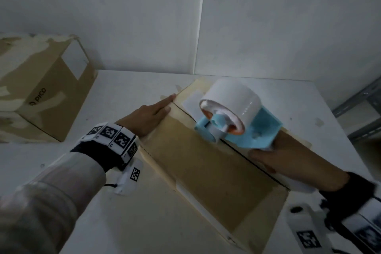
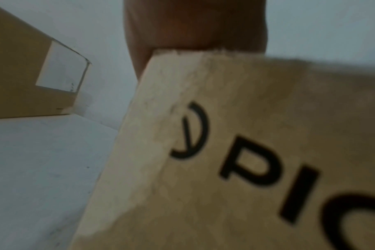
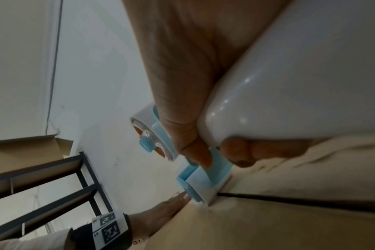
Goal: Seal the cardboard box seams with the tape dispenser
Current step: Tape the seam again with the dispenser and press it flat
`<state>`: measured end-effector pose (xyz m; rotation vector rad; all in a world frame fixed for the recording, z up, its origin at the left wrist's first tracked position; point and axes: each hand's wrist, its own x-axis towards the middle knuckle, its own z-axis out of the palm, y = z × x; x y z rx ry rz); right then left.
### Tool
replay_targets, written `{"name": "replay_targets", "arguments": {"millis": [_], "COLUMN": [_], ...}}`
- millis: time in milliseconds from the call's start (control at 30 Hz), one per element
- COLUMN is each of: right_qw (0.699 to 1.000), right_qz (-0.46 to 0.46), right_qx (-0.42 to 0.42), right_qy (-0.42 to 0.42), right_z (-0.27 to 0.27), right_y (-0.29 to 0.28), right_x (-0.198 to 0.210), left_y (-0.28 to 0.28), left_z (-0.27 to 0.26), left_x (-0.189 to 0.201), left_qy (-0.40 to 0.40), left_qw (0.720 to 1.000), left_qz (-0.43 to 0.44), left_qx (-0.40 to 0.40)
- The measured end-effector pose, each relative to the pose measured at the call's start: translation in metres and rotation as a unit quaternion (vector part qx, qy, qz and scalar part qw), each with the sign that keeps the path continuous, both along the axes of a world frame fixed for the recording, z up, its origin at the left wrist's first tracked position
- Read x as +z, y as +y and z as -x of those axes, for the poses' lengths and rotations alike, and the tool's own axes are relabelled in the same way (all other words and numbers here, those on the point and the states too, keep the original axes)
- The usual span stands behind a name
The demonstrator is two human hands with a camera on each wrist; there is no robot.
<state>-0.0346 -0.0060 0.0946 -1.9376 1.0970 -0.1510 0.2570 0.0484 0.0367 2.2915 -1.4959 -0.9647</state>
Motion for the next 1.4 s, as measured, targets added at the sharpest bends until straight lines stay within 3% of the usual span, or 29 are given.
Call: {"name": "replay_targets", "arguments": {"millis": [167,300,333,500,667,867,1167,1400], "right_qw": [1.000,0.999,0.999,0.998,0.998,0.999,0.995,0.992], "right_qz": [-0.005,-0.018,-0.021,-0.021,-0.021,-0.012,-0.049,-0.026], "right_qx": [-0.029,-0.025,-0.018,-0.009,-0.008,-0.026,-0.082,-0.117], "right_qy": [0.009,-0.037,-0.039,-0.059,-0.054,-0.028,0.013,0.037], "right_z": [0.038,0.044,0.044,0.048,0.052,0.066,0.153,0.221], "right_y": [0.007,0.009,0.009,0.008,0.008,0.008,0.021,0.049], "right_x": [-0.010,-0.011,-0.010,-0.013,-0.017,-0.023,-0.022,-0.055], "left_y": [0.002,0.003,0.004,0.008,0.006,0.004,0.006,0.006], "left_z": [0.005,0.023,0.036,0.094,0.094,0.092,0.093,0.092], "left_x": [0.003,0.004,0.003,-0.010,-0.016,-0.015,-0.011,-0.011], "left_qy": [-0.041,-0.247,-0.258,-0.217,-0.250,-0.239,-0.228,-0.230], "left_qw": [0.999,0.965,0.959,0.959,0.946,0.953,0.958,0.957], "left_qz": [0.015,0.056,0.067,0.053,0.066,0.070,0.075,0.075], "left_qx": [-0.011,-0.071,-0.096,-0.172,-0.197,-0.176,-0.159,-0.158]}}
